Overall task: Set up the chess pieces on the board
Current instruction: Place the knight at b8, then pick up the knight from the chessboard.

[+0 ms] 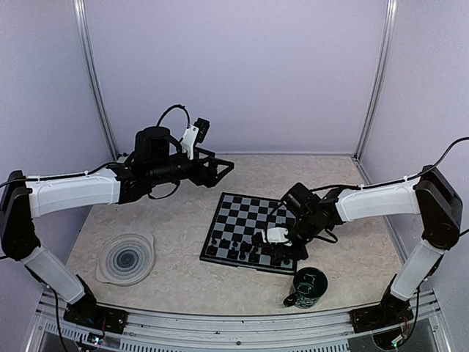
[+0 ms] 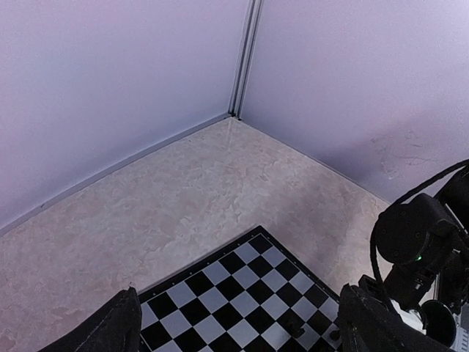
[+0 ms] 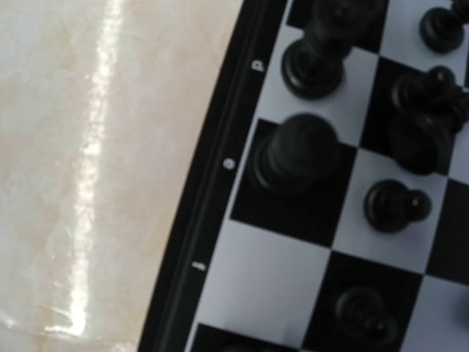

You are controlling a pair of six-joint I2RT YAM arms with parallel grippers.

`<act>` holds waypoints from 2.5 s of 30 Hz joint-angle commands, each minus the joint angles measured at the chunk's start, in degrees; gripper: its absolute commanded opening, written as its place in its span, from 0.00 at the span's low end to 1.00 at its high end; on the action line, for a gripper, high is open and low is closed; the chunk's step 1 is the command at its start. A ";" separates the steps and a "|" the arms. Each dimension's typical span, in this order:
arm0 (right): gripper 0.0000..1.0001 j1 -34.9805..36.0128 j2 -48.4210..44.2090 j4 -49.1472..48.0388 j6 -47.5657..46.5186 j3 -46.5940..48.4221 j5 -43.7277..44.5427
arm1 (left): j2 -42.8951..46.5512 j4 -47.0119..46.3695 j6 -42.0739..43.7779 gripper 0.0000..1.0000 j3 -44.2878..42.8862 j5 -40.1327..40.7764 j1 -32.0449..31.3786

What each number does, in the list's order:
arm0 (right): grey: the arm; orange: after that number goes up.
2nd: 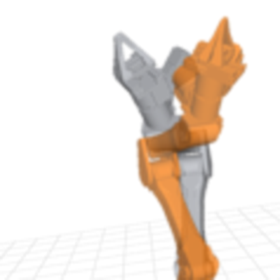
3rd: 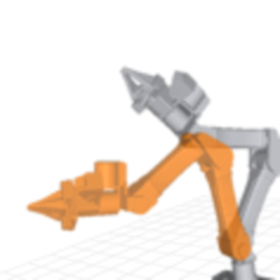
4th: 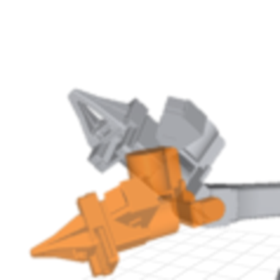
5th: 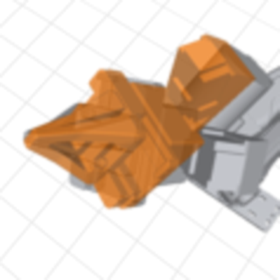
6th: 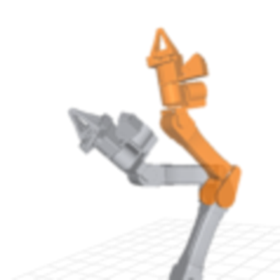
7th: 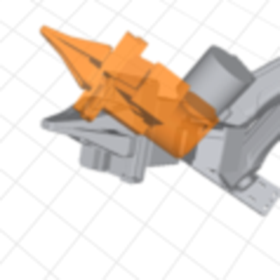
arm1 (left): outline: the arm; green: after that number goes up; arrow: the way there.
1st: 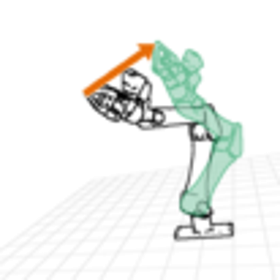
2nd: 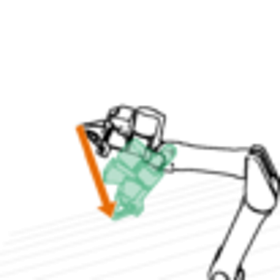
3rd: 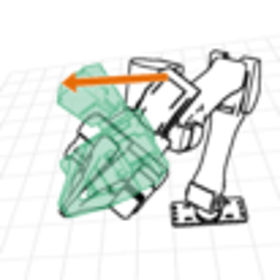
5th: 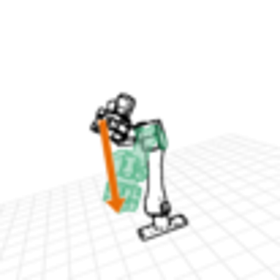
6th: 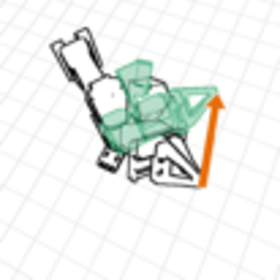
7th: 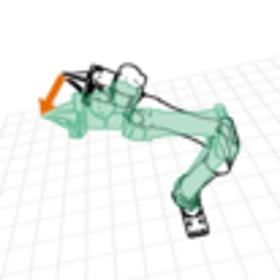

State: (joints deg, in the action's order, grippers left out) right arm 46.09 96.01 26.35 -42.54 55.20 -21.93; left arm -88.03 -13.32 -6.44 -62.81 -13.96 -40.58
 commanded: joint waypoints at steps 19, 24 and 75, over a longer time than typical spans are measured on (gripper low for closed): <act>0.30 -18.82 0.21 4.23 3.85 16.22 -11.65 | -9.40 24.03 3.51 0.67 -16.16 3.83 -2.86; 0.31 -24.54 -2.13 -3.50 9.66 11.78 -6.08 | -19.14 36.94 1.24 0.58 -26.57 7.76 -7.36; 0.33 -27.02 -1.73 -6.70 8.69 8.89 -0.13 | -50.09 57.88 -5.74 0.33 -52.77 9.61 -17.82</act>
State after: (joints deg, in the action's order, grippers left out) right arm 19.38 93.56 19.75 -33.61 63.94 -21.82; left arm -136.18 44.12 -13.21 -114.83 -4.43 -57.84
